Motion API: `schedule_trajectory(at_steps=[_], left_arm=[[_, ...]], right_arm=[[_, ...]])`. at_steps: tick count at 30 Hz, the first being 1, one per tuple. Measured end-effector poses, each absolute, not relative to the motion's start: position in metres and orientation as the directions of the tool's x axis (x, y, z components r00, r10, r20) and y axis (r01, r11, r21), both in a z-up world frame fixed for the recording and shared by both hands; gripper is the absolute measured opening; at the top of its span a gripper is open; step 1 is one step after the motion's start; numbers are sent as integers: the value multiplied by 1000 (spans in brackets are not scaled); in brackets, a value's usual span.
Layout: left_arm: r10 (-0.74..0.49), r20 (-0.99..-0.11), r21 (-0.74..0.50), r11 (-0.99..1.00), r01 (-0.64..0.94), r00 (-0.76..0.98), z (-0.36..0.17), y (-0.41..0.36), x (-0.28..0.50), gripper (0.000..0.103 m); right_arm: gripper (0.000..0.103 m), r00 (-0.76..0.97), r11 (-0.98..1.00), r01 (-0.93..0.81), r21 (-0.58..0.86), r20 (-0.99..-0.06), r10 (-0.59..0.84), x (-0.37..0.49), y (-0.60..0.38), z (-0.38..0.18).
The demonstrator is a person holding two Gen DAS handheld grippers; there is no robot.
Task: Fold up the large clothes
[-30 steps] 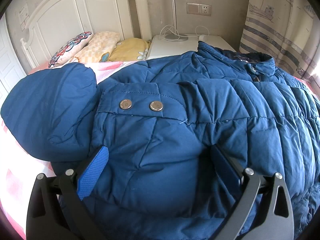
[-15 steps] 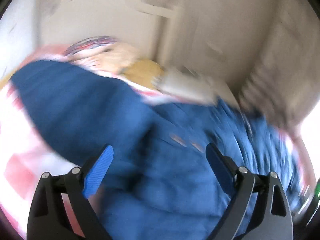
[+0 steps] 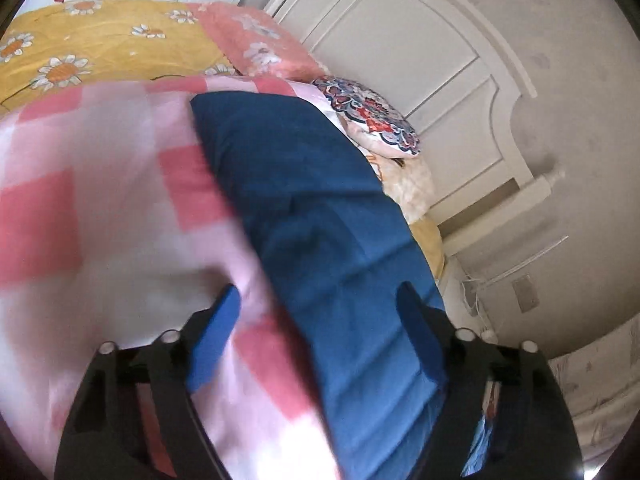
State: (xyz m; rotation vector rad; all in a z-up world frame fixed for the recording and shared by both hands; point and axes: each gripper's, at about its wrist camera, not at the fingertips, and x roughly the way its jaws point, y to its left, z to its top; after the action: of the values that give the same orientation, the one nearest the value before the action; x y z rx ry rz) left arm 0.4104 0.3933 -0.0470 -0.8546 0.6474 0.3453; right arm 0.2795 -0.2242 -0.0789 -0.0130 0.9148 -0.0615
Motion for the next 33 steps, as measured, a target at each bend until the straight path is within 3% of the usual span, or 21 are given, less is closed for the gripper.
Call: schedule_trajectory(at_steps=[1,2,3,7,11,13,15,20,22,24,26,28,29,32,33], left_arm=[[25,-655,-582,620,-526,755,-48,396,415,37],[1,-660,-589,621,-517,752,-50,397,422,16],[-15,-658,-598,619,-509,753,-53,396,422,7],[-19,-551,-607,695,-385,834,-23,347,403,4],[-186,-427,-574,812,-106,885,23,238,374,4],[-295,-409,-540,841,32,864,33,180,363,4],[-404,-443,-452,872,189,800,32,99,350,4],[-443,-634,-244,892,381,633,-25,-46,332,5],[-388,-732,-175,902,395,560,-64,-79,332,10],[-323,-752,-85,911,403,574,-81,-90,329,10],[-343,-761,-81,892,445,551,-77,-90,333,25],[-389,-768,-116,866,486,509,-71,-88,327,53],[-400,-758,-126,864,487,515,-60,-81,318,57],[-444,-661,-151,868,472,605,-29,-47,290,72],[-416,-607,-141,895,423,677,-18,-28,276,85]], right_arm=[[99,609,998,47,-36,-791,-57,279,-224,-79],[99,609,998,46,-33,-792,-54,279,-224,-79],[99,609,999,44,-30,-791,-51,279,-225,-79],[99,627,999,42,16,-779,-14,278,-230,-76],[98,684,992,84,92,-729,10,270,-245,-68],[98,737,978,132,160,-676,11,261,-260,-60],[98,785,951,180,251,-619,15,252,-278,-55],[98,819,850,264,457,-571,52,242,-322,-60],[98,822,830,273,487,-565,61,242,-328,-62],[98,819,838,268,475,-571,62,245,-326,-61],[98,813,855,258,451,-579,60,247,-320,-61],[98,809,869,248,428,-585,57,248,-315,-59],[98,809,871,247,425,-586,57,248,-314,-60],[98,810,862,247,442,-582,66,243,-317,-62],[98,810,860,249,446,-582,67,243,-319,-62]])
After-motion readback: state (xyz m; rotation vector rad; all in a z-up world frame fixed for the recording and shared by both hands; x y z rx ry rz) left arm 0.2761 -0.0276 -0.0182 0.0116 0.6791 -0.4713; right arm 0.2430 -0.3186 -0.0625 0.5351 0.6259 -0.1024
